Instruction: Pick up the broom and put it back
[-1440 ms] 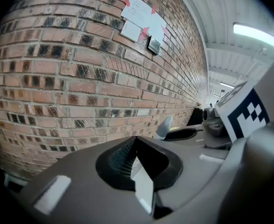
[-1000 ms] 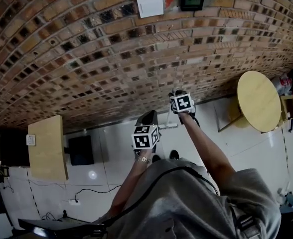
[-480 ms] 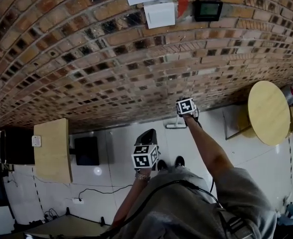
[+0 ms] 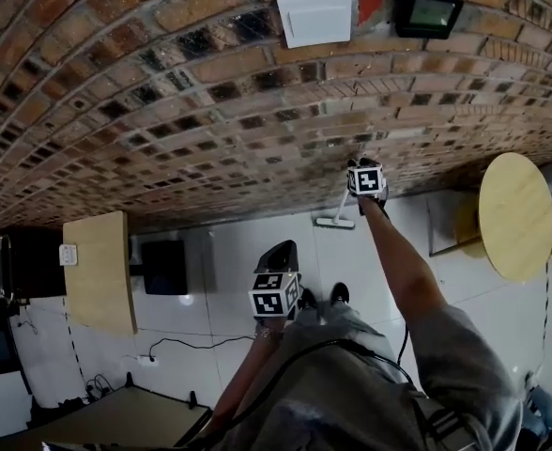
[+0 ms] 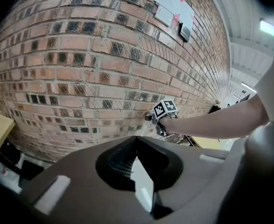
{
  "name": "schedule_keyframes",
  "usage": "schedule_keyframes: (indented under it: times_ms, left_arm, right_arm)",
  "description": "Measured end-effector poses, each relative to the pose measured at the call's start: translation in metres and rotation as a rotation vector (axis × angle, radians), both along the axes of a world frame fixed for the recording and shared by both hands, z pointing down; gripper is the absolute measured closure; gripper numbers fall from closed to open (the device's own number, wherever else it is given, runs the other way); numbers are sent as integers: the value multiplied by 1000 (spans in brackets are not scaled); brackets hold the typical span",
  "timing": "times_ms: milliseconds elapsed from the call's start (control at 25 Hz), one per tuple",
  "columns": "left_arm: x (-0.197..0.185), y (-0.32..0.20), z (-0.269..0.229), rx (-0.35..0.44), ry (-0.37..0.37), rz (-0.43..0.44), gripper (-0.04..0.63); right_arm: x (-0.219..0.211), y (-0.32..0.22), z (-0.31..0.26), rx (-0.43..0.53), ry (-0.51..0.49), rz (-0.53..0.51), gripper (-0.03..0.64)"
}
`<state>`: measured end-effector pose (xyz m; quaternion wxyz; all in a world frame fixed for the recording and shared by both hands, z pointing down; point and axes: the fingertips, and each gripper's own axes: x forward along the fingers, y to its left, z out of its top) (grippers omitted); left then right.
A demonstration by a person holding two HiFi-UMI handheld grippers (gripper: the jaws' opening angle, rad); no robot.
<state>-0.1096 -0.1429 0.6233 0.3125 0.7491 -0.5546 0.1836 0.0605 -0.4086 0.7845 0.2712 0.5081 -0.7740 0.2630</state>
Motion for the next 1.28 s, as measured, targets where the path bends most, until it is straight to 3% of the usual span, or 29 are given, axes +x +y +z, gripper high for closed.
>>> schedule_keyframes:
  times_ms: [40, 120, 200, 440, 680, 720, 840, 1080, 1280]
  left_arm:
    - [1, -1, 1, -4, 1, 0, 624]
    - [4, -4, 4, -9, 4, 3, 624]
    - [8, -8, 4, -11, 6, 11, 624]
    - [20, -18, -1, 2, 8, 40, 624]
    - [33, -23, -8, 26, 12, 73, 624]
    - [37, -24, -9, 31, 14, 82, 624]
    - [48, -30, -13, 49, 21, 111, 624]
    - [63, -35, -21, 72, 30, 131, 624]
    - [83, -29, -31, 100, 39, 171, 624]
  right_arm:
    - [-2, -1, -1, 19, -4, -9, 522]
    - [-6, -2, -2, 41, -9, -40, 444]
    - [-8, -1, -1, 31, -15, -46, 408]
    - [-3, 10, -1, -11, -64, 9, 408]
    - [6, 44, -16, -12, -93, -1, 410]
    - [8, 56, -25, -18, -108, 12, 441]
    - [3, 97, -61, -41, -172, 53, 620]
    - [-40, 179, -116, -22, -149, -51, 618]
    - [-40, 218, -150, 15, -152, -43, 643]
